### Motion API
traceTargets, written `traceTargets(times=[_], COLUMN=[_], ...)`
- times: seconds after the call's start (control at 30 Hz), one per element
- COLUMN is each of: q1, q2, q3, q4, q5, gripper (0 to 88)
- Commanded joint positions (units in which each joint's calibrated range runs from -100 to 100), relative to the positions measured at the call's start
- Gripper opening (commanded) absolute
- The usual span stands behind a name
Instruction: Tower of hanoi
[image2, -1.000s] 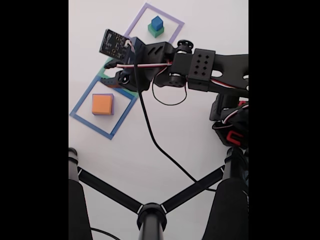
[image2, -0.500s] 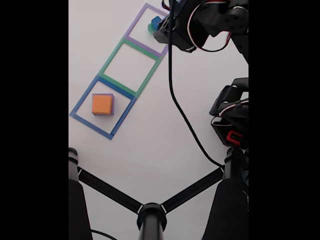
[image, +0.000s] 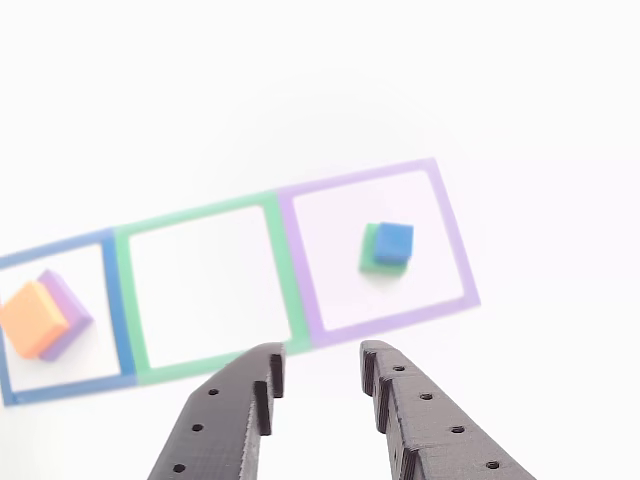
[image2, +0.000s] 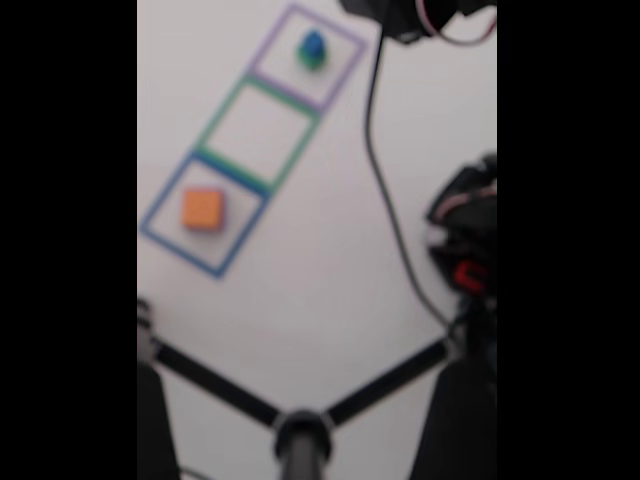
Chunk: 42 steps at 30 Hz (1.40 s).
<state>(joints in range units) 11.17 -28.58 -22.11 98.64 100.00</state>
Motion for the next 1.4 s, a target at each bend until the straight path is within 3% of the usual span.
traceTargets(times=[0.0,0.33,0.73,1.1,1.37], q1=[4.19,10.21,9.98,11.05,11.43], q2=[-3.95,-13.01,-13.73,1.01,11.75], q3=[9.79,43.32,83.31,95.12,95.75], q4=[-4.06,-30.61,-80.38,-112.27,-125.47], q5=[0.00,0.00,0.00,0.00,0.00], gripper=[12.6,26.3,27.0,27.6,27.1])
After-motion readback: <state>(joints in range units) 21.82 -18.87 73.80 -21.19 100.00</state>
